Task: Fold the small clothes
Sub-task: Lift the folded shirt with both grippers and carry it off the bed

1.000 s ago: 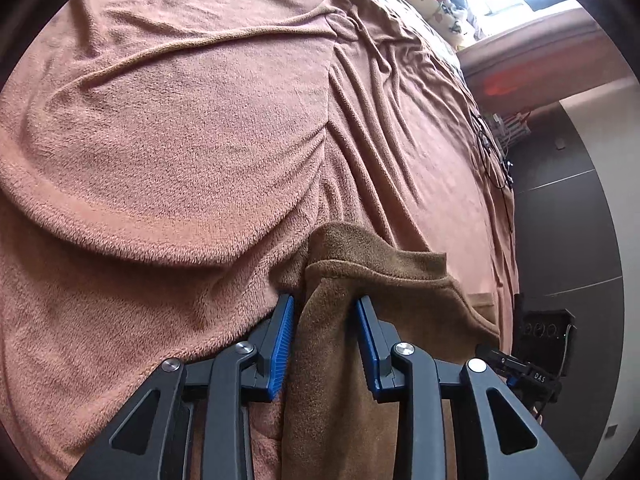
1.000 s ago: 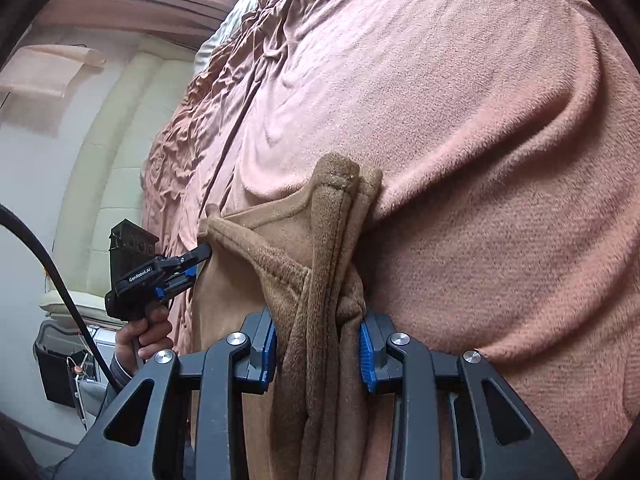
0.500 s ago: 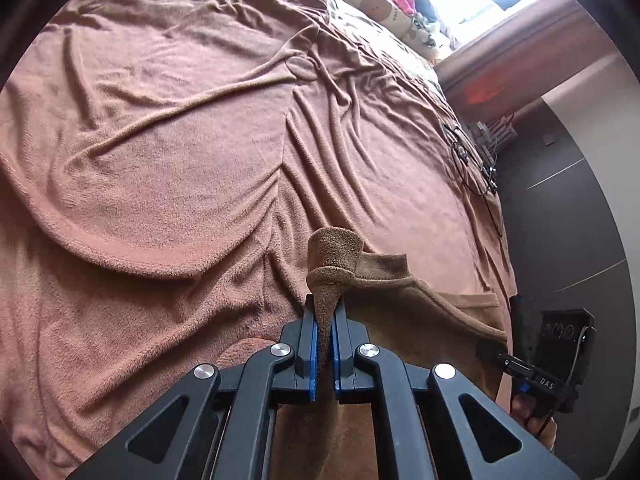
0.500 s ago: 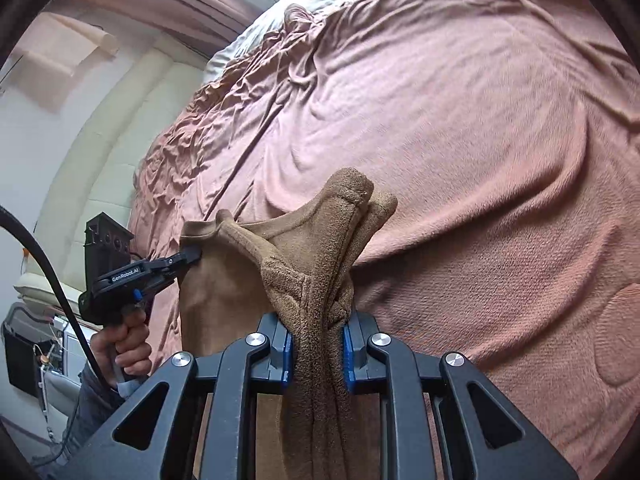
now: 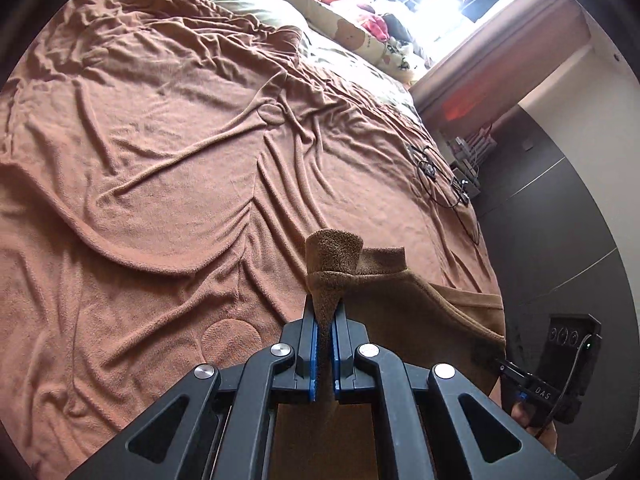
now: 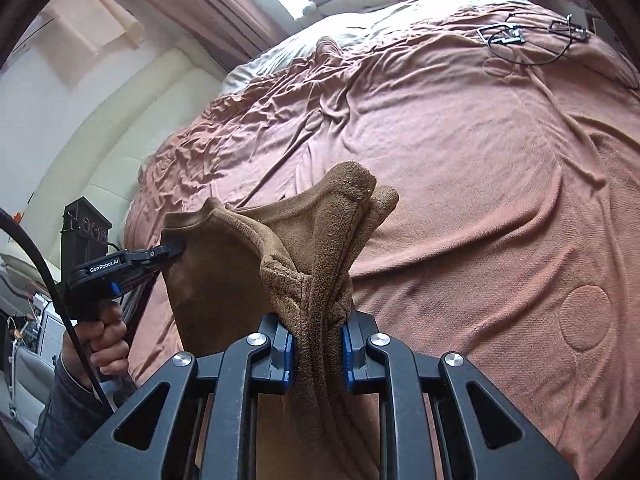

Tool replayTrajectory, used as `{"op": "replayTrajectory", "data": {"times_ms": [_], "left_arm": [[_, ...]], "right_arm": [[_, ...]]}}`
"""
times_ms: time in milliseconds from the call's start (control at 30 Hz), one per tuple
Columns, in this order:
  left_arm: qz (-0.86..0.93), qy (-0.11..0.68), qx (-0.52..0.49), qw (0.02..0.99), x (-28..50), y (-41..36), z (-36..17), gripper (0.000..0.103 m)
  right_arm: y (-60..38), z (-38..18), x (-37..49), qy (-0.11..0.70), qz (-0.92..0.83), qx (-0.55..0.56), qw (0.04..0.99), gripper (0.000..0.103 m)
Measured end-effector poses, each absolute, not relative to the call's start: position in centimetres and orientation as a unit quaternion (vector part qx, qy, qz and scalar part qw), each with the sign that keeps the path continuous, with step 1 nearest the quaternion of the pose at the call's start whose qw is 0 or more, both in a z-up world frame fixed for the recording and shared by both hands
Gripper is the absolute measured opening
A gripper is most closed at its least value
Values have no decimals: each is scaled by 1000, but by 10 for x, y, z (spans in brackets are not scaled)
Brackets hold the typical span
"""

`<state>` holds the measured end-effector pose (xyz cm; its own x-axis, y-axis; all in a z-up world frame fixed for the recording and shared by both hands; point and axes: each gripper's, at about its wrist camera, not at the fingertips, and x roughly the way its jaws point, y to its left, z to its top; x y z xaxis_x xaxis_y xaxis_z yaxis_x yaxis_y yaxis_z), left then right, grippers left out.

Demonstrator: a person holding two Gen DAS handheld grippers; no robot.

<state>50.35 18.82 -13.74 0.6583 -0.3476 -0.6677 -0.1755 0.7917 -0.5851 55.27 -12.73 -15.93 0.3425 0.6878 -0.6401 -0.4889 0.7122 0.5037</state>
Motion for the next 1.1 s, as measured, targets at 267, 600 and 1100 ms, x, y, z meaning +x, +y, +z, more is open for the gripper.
{"op": "replayTrajectory", "data": {"times_ms": [267,600,1100], "left_arm": [[-61,385,-319,864,479,182,-110,5],[-74,356,-318,876,446,173,-78,5],[-99,305,-306,897,375,154,-22,4]], "right_arm": [[-144,-138,524,422,359,104,826,14],[-160,-113,484,402,357,97,838,14],[-190,-67,396,351,357,85,861,14]]}}
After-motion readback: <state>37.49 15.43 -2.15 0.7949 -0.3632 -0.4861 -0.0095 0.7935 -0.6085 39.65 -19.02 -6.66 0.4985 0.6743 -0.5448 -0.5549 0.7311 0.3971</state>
